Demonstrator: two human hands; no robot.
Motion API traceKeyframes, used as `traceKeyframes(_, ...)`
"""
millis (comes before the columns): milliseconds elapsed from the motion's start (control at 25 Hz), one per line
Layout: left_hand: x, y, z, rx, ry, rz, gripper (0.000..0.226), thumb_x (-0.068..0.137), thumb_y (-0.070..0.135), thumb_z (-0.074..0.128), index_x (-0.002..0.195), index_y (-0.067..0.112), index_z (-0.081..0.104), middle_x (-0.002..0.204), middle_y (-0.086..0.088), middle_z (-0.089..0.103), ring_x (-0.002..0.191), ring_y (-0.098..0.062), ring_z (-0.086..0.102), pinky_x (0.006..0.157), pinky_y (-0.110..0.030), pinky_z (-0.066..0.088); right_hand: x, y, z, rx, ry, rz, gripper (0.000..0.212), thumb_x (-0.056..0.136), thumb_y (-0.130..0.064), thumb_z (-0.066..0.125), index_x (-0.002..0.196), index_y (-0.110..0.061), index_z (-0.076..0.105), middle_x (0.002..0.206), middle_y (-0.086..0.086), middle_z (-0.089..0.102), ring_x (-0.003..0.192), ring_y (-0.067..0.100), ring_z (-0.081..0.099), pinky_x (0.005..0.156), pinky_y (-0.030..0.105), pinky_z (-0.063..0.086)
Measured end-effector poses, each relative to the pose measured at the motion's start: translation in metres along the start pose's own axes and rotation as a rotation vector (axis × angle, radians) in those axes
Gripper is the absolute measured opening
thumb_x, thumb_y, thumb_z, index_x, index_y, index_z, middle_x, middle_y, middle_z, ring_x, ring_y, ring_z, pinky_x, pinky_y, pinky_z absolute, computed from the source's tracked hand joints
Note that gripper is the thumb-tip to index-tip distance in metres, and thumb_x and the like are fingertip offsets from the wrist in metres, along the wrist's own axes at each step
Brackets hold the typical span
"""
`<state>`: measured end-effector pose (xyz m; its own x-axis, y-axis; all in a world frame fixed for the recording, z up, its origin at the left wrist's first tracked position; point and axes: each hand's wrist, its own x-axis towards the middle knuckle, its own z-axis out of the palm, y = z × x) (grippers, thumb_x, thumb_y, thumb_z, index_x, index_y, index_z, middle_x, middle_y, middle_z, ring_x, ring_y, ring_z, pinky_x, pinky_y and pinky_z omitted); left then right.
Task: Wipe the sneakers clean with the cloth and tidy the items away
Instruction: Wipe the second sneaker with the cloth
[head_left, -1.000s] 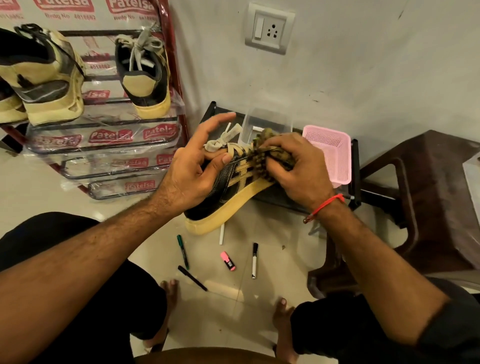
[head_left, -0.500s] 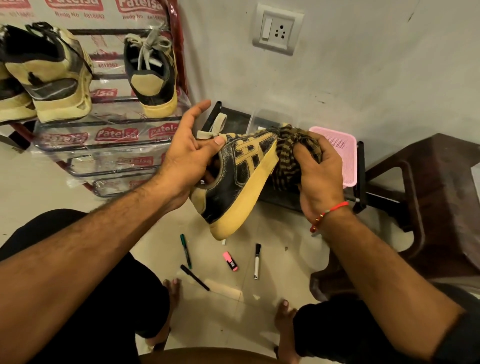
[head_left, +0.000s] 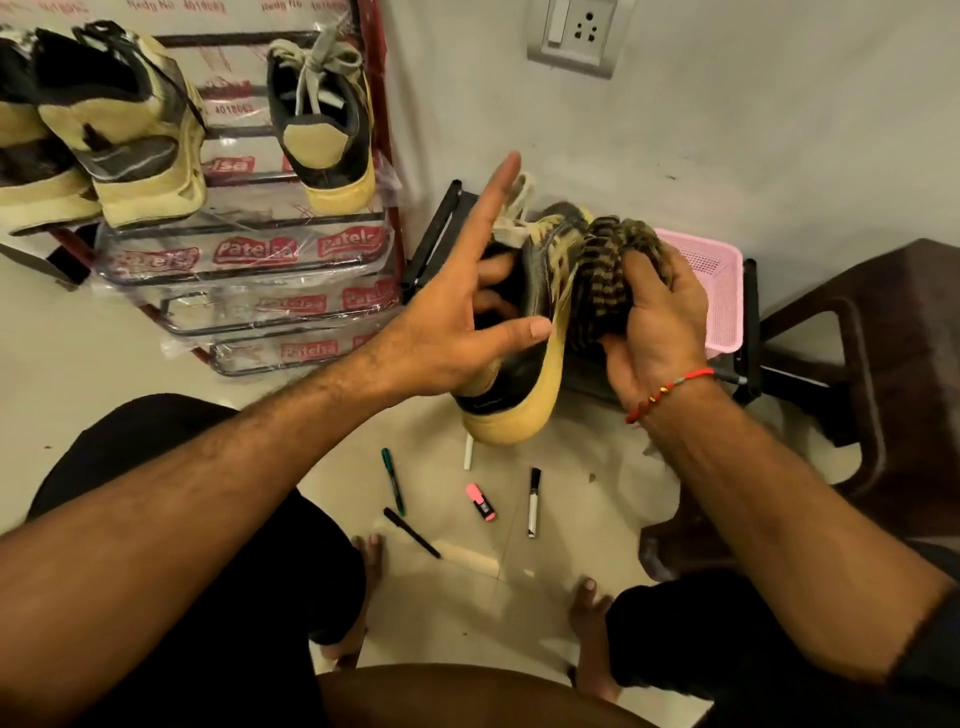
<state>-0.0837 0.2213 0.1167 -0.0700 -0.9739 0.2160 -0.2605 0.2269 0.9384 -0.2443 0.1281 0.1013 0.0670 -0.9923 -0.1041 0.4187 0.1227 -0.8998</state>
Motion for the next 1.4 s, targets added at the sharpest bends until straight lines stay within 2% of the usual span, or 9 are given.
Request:
traceKeyframes(120, -0.001, 0.000, -0.002, -0.207, 0.185, -0.220, 0.107, 0.091, -0.009, 0.064, 0.161, 0.036, -0.004, 0.133, -0.002, 0.067, 0.122, -0.025, 0.065, 0.107, -0.051, 0.049, -0.020, -0.015, 0.002, -0.658, -0.334, -0.372, 0.022, 0.087, -0.009, 0.065, 0.106, -0.019, 0.068, 0.099, -0.005, 0.072, 0.097, 0.012, 0.068, 0.089, 0.033, 0.056)
traceKeyframes(240, -0.006, 0.005, -0.006, -0.334, 0.224, -0.267, 0.104, 0.091, -0.010, 0.061, 0.160, 0.040, 0.002, 0.131, -0.015, 0.068, 0.121, -0.027, 0.066, 0.101, -0.051, 0.053, -0.046, -0.021, 0.003, -0.986, -0.544, -0.682, 0.025, 0.086, -0.014, 0.065, 0.111, -0.014, 0.068, 0.103, -0.001, 0.065, 0.095, 0.010, 0.062, 0.087, 0.020, 0.050)
traceKeyframes(480, -0.003, 0.021, -0.003, -0.407, 0.343, -0.249, 0.099, 0.092, -0.015, 0.058, 0.161, 0.034, 0.007, 0.116, -0.001, 0.076, 0.119, -0.025, 0.066, 0.104, -0.045, 0.053, -0.042, -0.028, 0.006, -0.891, -0.497, -0.690, 0.032, 0.087, -0.012, 0.064, 0.119, -0.012, 0.064, 0.111, 0.003, 0.065, 0.103, 0.016, 0.063, 0.091, 0.032, 0.052)
traceKeyframes(720, -0.012, 0.045, -0.017, -0.569, 0.620, -0.452, 0.110, 0.068, -0.001, 0.084, 0.153, 0.045, 0.032, 0.146, 0.002, 0.052, 0.120, -0.024, 0.064, 0.098, -0.048, 0.056, -0.037, -0.051, 0.007, -0.682, -0.393, -0.599, 0.031, 0.090, -0.010, 0.062, 0.120, -0.013, 0.063, 0.110, 0.002, 0.069, 0.103, 0.014, 0.067, 0.091, 0.037, 0.056)
traceKeyframes(840, -0.017, 0.031, -0.018, -0.604, 0.732, -0.572, 0.094, 0.077, -0.003, 0.078, 0.151, 0.038, 0.039, 0.153, 0.000, 0.047, 0.124, -0.027, 0.061, 0.098, -0.048, 0.055, -0.061, -0.040, 0.009, -0.868, -0.573, -0.763, 0.033, 0.084, -0.013, 0.065, 0.116, -0.011, 0.068, 0.109, 0.008, 0.068, 0.101, 0.019, 0.065, 0.090, 0.037, 0.053)
traceKeyframes(960, -0.016, 0.017, -0.012, -0.659, 0.746, -0.698, 0.080, 0.088, -0.006, 0.066, 0.152, 0.035, 0.038, 0.144, -0.008, 0.056, 0.114, -0.030, 0.066, 0.078, -0.043, 0.061, -0.073, -0.016, 0.008, -1.238, -0.810, -1.008, 0.035, 0.085, -0.026, 0.065, 0.117, -0.013, 0.070, 0.112, 0.012, 0.064, 0.102, 0.030, 0.061, 0.087, 0.045, 0.050)
traceKeyframes(1120, -0.014, 0.011, 0.001, -0.628, 0.717, -0.740, 0.080, 0.088, -0.011, 0.063, 0.151, 0.033, 0.040, 0.129, -0.008, 0.065, 0.108, -0.027, 0.068, 0.091, -0.048, 0.059, -0.046, -0.018, 0.008, -1.321, -0.593, -0.907, 0.033, 0.083, -0.032, 0.060, 0.111, -0.017, 0.071, 0.108, 0.009, 0.064, 0.103, 0.032, 0.060, 0.087, 0.052, 0.046)
traceKeyframes(1280, -0.006, 0.018, -0.003, -0.623, 0.742, -0.709, 0.081, 0.090, -0.015, 0.058, 0.150, 0.036, 0.040, 0.110, -0.006, 0.062, 0.079, -0.018, 0.067, 0.059, -0.030, 0.060, -0.079, 0.000, 0.015, -1.391, -0.836, -1.053, 0.033, 0.085, -0.039, 0.058, 0.107, -0.017, 0.070, 0.106, 0.008, 0.065, 0.099, 0.029, 0.059, 0.084, 0.043, 0.042)
traceKeyframes(1400, -0.008, 0.020, -0.003, -0.499, 0.599, -0.673, 0.088, 0.087, -0.014, 0.062, 0.151, 0.041, 0.037, 0.120, 0.001, 0.060, 0.108, -0.021, 0.066, 0.081, -0.035, 0.061, -0.036, -0.014, 0.011, -1.509, -0.643, -0.935, 0.034, 0.081, -0.036, 0.058, 0.108, -0.021, 0.070, 0.105, 0.007, 0.066, 0.100, 0.032, 0.060, 0.085, 0.044, 0.041)
